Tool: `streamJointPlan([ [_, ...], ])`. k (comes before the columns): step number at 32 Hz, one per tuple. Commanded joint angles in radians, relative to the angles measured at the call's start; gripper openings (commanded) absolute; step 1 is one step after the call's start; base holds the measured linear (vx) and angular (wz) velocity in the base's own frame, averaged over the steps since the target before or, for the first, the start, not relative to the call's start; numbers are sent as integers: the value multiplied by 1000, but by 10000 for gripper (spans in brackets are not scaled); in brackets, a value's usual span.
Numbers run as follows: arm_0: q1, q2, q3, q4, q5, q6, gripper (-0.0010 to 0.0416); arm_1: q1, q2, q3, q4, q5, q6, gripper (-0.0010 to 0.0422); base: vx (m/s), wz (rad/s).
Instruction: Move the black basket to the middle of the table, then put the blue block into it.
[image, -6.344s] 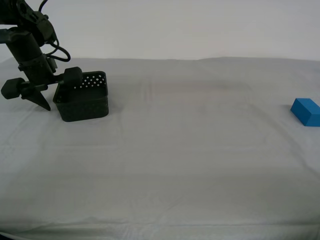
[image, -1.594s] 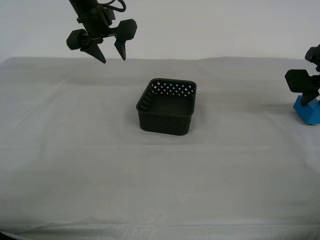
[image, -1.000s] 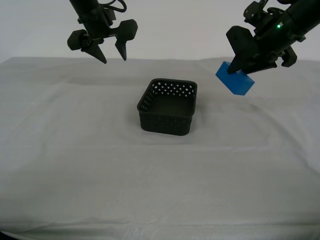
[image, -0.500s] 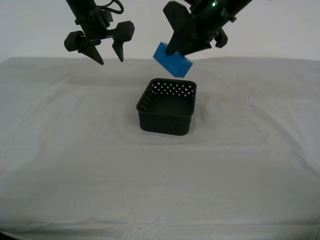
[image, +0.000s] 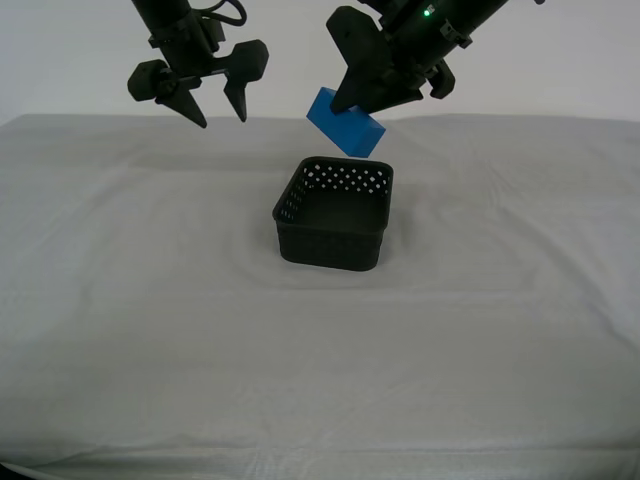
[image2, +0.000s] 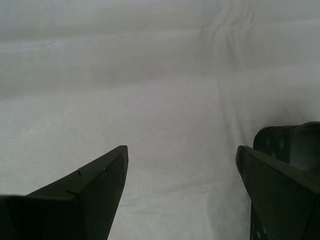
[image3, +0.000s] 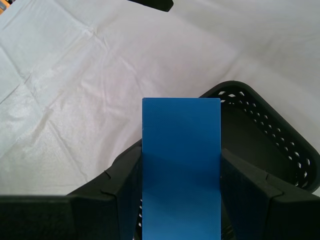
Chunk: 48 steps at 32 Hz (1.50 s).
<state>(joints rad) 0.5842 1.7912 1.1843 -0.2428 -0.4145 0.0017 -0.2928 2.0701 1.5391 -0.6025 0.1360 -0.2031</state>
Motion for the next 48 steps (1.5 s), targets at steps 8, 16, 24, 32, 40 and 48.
streamJointPlan([
  [8,6,-1,0,-6,0,12,283,0,0,0,-2,1,2,297,0,0],
  [16,6,-1,0,-35,0,25,331,0,0,0,2,2,3,297,0,0],
  [24,6,-1,0,-58,0,15,382,0,0,0,6,2,3,297,0,0],
  [32,6,-1,0,-54,0,17,390,0,0,0,6,2,2,298,0,0],
  [40,6,-1,0,-53,0,17,389,0,0,0,6,2,3,297,0,0],
  [48,6,-1,0,-52,0,17,389,0,0,0,6,2,2,297,0,0],
])
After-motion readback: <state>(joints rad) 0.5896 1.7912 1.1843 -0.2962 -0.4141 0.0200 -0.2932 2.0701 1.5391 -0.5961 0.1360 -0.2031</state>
